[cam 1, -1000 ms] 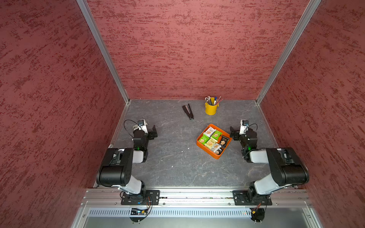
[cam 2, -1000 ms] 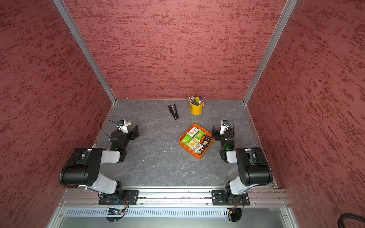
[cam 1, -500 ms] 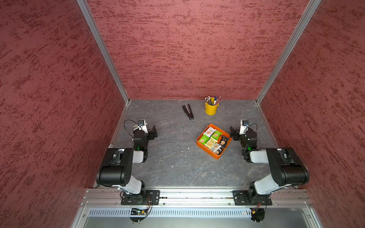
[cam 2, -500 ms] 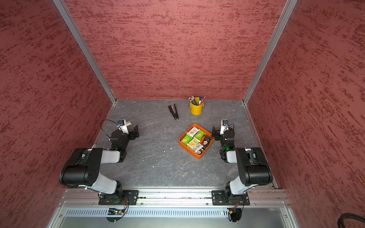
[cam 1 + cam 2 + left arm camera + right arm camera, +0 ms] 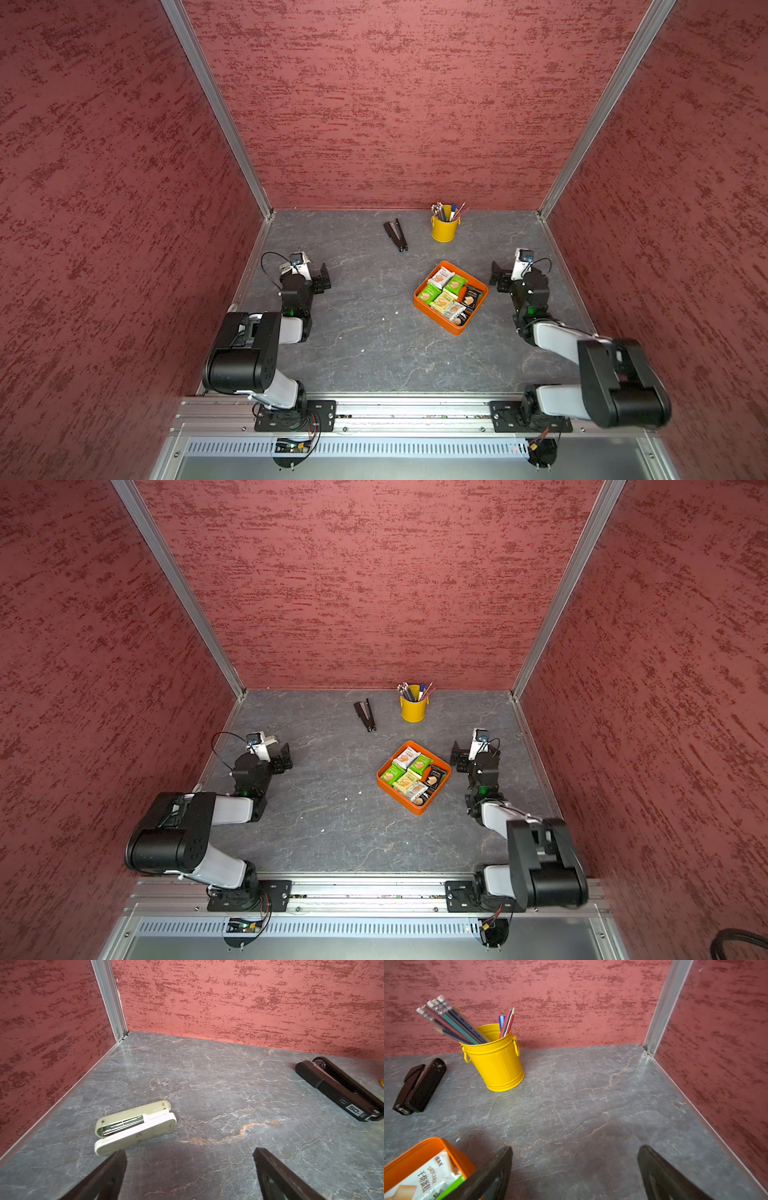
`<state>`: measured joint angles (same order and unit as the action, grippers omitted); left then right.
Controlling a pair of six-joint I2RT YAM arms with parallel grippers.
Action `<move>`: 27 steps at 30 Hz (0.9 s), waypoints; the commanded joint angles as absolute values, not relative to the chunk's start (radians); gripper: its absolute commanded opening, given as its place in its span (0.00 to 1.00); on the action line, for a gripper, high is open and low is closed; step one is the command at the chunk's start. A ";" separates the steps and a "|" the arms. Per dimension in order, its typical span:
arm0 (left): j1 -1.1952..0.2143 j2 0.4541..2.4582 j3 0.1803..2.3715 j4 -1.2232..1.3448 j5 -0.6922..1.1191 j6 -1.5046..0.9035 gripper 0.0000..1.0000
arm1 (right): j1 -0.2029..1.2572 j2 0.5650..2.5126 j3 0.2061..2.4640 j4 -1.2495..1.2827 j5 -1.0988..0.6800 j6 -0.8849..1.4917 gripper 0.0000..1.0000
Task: Take the cookies out of the storage box
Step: Pick up the storage box at the center of the board.
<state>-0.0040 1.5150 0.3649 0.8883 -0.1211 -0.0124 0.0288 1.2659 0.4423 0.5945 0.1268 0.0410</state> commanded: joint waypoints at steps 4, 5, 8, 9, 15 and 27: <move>-0.075 1.338 0.453 0.604 -0.270 0.017 1.00 | 0.030 1.111 0.746 -0.156 0.290 0.500 0.99; -0.075 1.313 0.497 0.498 -0.265 -0.018 1.00 | 0.029 1.111 0.794 -0.270 0.293 0.595 0.98; -0.085 1.268 0.647 0.181 -0.228 -0.139 1.00 | 0.029 1.129 0.886 -0.396 0.060 0.580 0.98; -0.089 1.269 0.701 0.091 -0.213 -0.177 1.00 | 0.030 1.142 0.913 -0.439 0.003 0.600 0.99; -0.114 1.412 1.013 -0.374 -0.083 -0.375 1.00 | 0.053 1.269 1.032 -0.772 -0.091 0.697 0.95; -0.193 1.420 0.973 -0.529 0.166 -0.668 1.00 | 0.239 1.233 0.991 -0.938 -0.151 0.779 0.70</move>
<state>-0.1799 1.4532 1.0145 -0.4679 0.0906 -0.5690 0.2047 1.2598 1.0088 -0.9012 -0.1226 0.7231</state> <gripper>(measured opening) 0.996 0.709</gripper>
